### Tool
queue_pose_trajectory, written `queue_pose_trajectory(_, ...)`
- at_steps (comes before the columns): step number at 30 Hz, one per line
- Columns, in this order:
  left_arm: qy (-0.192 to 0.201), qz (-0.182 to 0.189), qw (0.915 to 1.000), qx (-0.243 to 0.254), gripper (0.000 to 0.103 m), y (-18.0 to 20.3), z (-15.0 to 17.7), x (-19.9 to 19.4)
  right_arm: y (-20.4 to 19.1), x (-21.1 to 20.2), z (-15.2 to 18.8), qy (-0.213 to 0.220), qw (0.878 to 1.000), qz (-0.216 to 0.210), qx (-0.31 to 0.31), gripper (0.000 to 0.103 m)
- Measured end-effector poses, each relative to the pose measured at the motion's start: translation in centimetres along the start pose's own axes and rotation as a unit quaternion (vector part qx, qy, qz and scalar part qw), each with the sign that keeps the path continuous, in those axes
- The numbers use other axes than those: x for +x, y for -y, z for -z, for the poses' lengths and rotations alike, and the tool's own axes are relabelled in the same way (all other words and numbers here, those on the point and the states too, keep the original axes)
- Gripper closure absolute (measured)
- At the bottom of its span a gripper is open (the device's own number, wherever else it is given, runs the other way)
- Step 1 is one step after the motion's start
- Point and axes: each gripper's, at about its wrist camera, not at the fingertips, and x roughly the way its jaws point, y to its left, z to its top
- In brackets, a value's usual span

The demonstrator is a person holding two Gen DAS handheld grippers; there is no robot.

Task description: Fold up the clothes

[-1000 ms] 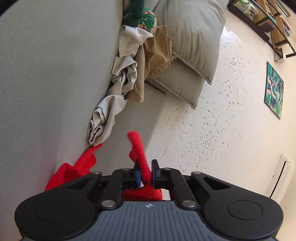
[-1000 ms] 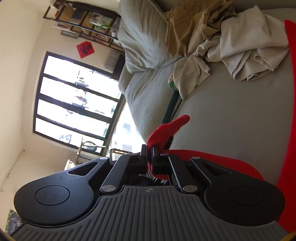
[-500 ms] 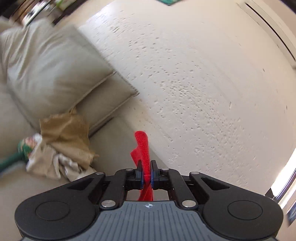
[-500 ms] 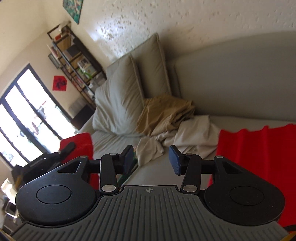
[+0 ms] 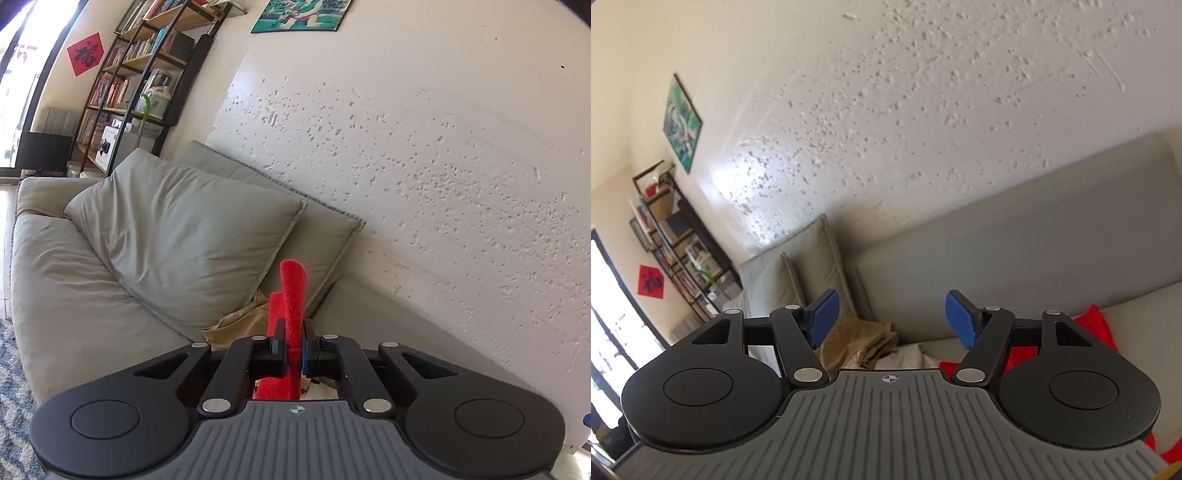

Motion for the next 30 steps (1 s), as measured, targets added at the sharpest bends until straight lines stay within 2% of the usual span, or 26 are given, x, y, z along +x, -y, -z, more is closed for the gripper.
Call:
queue_pose_trajectory(4, -0.008, -0.004, 1.0, 0.001, 0.099, -3.9, 0.9, 3.9, 0.4, 0.9, 2.0, 0.011, 1.0, 0.026, 0.007, 0.033)
queue_pose_trajectory(12, -0.024, -0.011, 0.9996, 0.002, 0.099, -11.7, 2.7, 11.8, -0.4, 4.3, 5.4, -0.029, 0.999, 0.029, -0.015, 0.033)
queue_pose_trajectory(18, -0.066, -0.025, 0.9942, -0.08, 0.099, -17.4, 6.7, 15.0, -2.2, 9.3, 9.5, -0.078, 0.997, 0.014, -0.013, 0.033)
queue_pose_trajectory(23, -0.102, -0.037, 0.9825, -0.151, 0.098, -22.1, 10.1, 17.5, -2.9, 12.9, 13.3, -0.123, 0.992, 0.007, 0.0, 0.033)
queue_pose_trajectory(25, -0.116, -0.042, 0.976, -0.18, 0.093, -24.0, 11.5, 18.5, -3.0, 13.5, 14.1, -0.135, 0.991, 0.007, -0.004, 0.033)
queue_pose_trajectory(27, -0.146, -0.117, 0.9646, -0.185, 0.084, -25.1, 12.5, 18.3, -3.0, 13.6, 14.5, -0.145, 0.989, 0.009, -0.003, 0.033)
queue_pose_trajectory(29, -0.146, -0.149, 0.955, -0.211, 0.069, -25.9, 12.8, 16.6, -2.9, 13.5, 14.6, -0.153, 0.988, 0.007, 0.003, 0.033)
queue_pose_trajectory(30, -0.143, -0.161, 0.9502, -0.226, 0.068, -26.3, 12.9, 15.6, -2.9, 13.1, 14.5, -0.152, 0.988, 0.004, 0.007, 0.033)
